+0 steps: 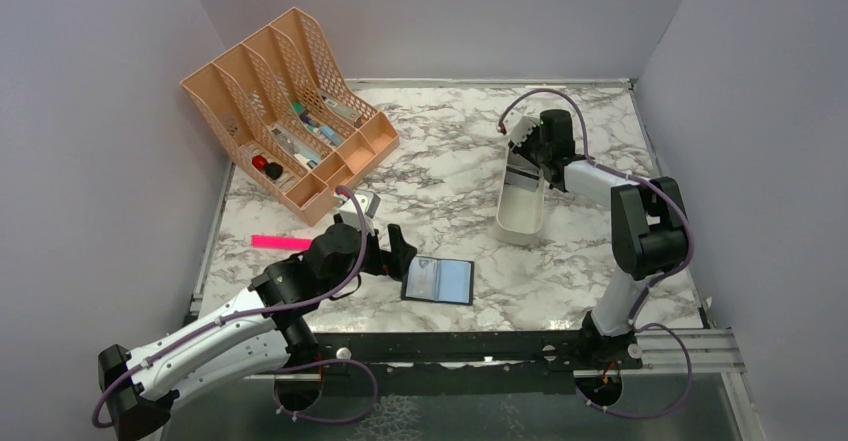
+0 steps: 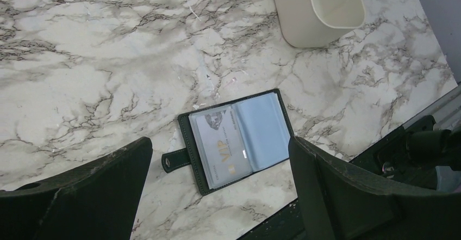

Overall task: Put the credit cards into the card holder
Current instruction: Pick up the credit card from the storage box.

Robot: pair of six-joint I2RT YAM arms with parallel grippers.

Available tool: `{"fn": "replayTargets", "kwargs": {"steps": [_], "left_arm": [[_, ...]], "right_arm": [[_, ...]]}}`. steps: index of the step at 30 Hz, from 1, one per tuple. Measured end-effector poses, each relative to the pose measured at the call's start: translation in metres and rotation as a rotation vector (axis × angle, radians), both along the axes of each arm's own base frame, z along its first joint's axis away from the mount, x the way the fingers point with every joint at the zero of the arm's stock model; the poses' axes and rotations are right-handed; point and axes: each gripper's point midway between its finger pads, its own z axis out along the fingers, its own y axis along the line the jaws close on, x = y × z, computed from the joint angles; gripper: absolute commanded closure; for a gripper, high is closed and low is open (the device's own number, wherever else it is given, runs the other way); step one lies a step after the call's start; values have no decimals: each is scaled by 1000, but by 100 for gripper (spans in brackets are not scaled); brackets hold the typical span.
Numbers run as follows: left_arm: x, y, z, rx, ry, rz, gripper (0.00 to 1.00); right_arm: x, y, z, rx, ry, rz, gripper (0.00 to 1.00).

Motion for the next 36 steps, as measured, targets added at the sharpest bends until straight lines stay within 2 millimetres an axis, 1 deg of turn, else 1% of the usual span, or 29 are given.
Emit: {"fn": "replayTargets", "kwargs": {"steps": [3, 5, 9, 15, 21, 27, 30, 36], "left_arm": [[0, 0, 0, 1, -1, 3, 1], [1, 1, 0, 1, -2, 4, 1], [1, 1, 0, 1, -2, 6, 1], [1, 1, 0, 2, -3, 8, 1], [1, 1, 0, 4, -2, 9, 1], [1, 2, -1, 8, 0, 10, 1], [1, 2, -1, 9, 0, 10, 1], [1, 2, -1, 8, -1, 11, 1]], "right_arm": [[-5, 7, -3, 20, 27, 33, 57], [-9, 11, -5, 33, 54, 60, 56], [-9, 18, -2, 42, 69, 95, 56], [-6, 21, -3, 31, 76, 119, 55], [-4, 21, -14, 11, 94, 136, 56], [-4, 20, -23, -9, 108, 147, 60], [-3, 20, -22, -17, 100, 150, 63], [0, 18, -19, -23, 84, 138, 76]]}}
